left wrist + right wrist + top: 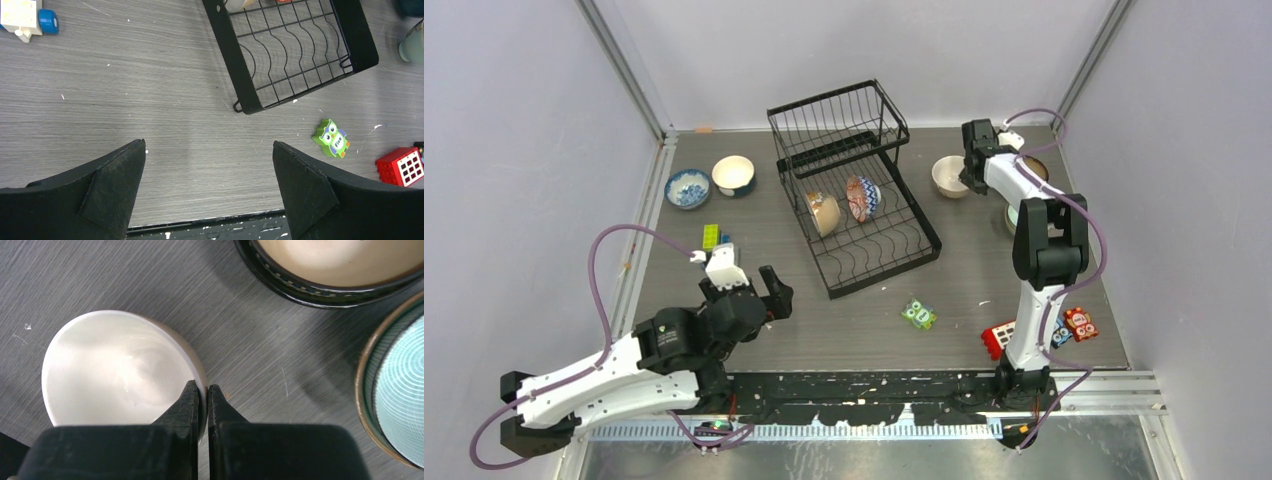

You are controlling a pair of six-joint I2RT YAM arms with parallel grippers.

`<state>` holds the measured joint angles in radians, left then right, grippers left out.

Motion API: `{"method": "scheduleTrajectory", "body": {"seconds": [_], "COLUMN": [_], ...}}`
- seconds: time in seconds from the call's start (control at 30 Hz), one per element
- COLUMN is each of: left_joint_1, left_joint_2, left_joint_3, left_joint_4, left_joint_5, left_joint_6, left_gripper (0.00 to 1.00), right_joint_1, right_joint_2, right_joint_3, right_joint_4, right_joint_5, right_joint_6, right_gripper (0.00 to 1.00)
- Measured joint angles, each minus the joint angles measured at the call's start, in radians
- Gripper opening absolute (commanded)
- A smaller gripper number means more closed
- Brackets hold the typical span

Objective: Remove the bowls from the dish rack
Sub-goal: Place the bowl at the center of the board.

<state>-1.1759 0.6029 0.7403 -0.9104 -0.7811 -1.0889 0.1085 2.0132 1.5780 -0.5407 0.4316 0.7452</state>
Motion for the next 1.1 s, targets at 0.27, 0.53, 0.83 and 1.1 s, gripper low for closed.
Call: {"method": "scheduleTrajectory", "body": {"seconds": [0.27,0.53,0.83,1.1], "left_joint_1": [0.000,0.000,0.000,0.000], "left_joint_2": [0.001,0.001,0.002,0.008], "left_joint_3": [0.002,0.002,0.002,0.002], "left_joint_4": [0.001,0.002,0.005,0.006], "left_joint_5": [-0.010,-0.011,-0.010,-0.002], "left_joint_6": [-0.002,-0.003,-0.004,-0.006], "left_gripper": [1.00,1.00,1.00,1.00], "right_joint_1": [-0.011,-0.019,-0.021,-0.021], "right_joint_2": [0.030,0.043,0.043,0.037], "right_joint_3": [0.004,0.004,0.004,-0.008], "right_joint_4": [0.027,0.048,0.069,0.084], "right_joint_5": [-0.016,-0.035,-0.061,-0.086], "right_joint_6": [0.000,-0.006,-0.026,-0.035], "right_gripper": [0.01,0.13,0.38,0.60]}}
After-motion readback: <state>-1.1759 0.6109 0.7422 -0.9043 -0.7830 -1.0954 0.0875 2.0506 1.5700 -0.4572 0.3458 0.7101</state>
